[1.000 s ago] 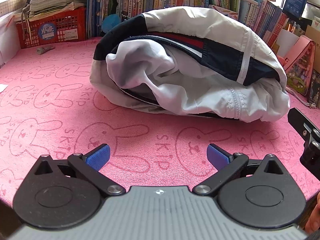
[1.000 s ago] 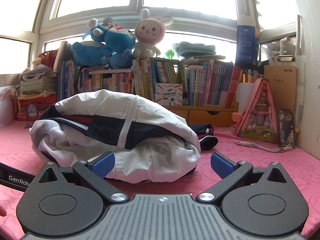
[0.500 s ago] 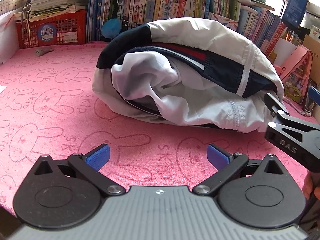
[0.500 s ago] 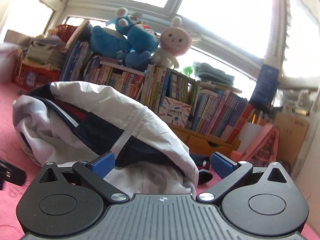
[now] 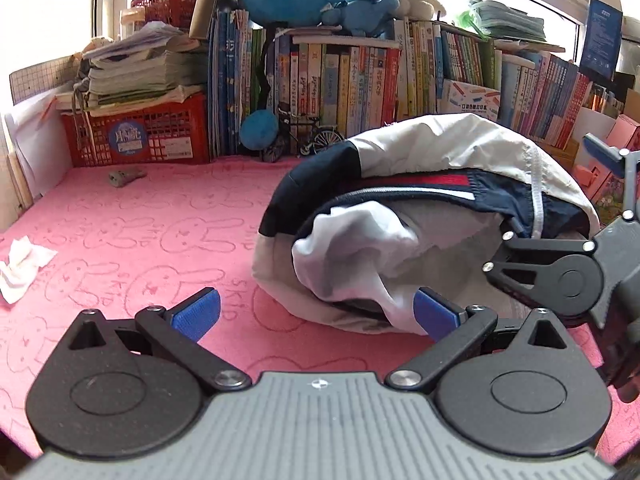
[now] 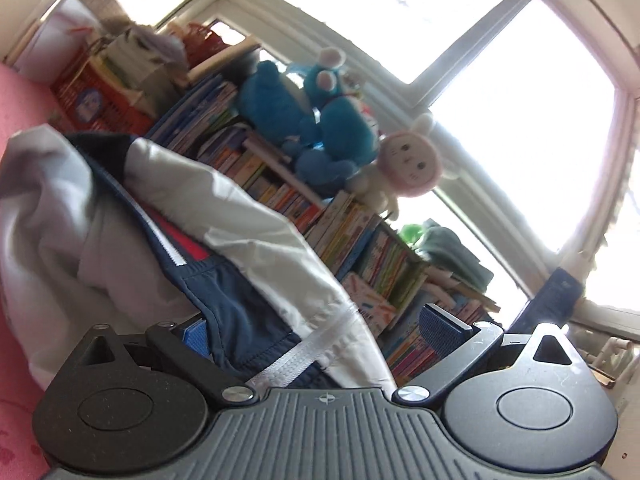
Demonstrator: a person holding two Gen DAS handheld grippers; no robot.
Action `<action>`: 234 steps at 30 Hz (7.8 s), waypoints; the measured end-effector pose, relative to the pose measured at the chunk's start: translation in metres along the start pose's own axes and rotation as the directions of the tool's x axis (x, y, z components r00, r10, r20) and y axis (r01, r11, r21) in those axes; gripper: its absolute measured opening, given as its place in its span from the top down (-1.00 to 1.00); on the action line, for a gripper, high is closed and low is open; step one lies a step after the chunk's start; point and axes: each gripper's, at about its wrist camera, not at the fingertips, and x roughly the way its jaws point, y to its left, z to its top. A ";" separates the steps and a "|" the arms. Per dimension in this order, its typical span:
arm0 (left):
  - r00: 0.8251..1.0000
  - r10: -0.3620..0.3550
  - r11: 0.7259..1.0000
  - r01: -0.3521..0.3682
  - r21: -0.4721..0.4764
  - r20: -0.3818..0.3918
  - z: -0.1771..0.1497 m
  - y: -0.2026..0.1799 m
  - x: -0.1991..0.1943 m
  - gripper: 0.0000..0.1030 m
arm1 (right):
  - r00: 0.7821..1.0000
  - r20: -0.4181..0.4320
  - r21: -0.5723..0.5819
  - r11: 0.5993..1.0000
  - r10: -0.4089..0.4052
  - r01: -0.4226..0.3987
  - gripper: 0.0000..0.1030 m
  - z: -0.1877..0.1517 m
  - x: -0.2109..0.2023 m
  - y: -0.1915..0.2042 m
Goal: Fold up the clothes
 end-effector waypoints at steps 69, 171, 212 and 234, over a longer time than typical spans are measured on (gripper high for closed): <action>0.894 0.138 0.962 -0.223 0.159 0.426 0.005 -0.049 0.024 -1.00 | 0.990 0.020 0.393 0.912 -0.137 0.118 0.46 0.005 -0.021 -0.075; 0.909 0.141 0.986 -0.091 -0.143 0.391 -0.031 0.022 -0.070 -1.00 | 0.991 -0.133 0.113 0.994 0.012 0.003 -0.86 -0.033 -0.175 -0.026; 0.943 0.100 0.963 -0.012 -0.269 0.318 -0.044 0.053 -0.074 -1.00 | 0.995 -0.097 0.362 0.931 -0.004 0.040 -0.82 -0.032 -0.190 -0.058; 0.944 0.104 0.962 -0.016 -0.271 0.314 -0.048 0.048 -0.073 -1.00 | 0.973 -0.202 0.278 0.947 -0.108 0.163 -0.80 -0.057 -0.213 -0.057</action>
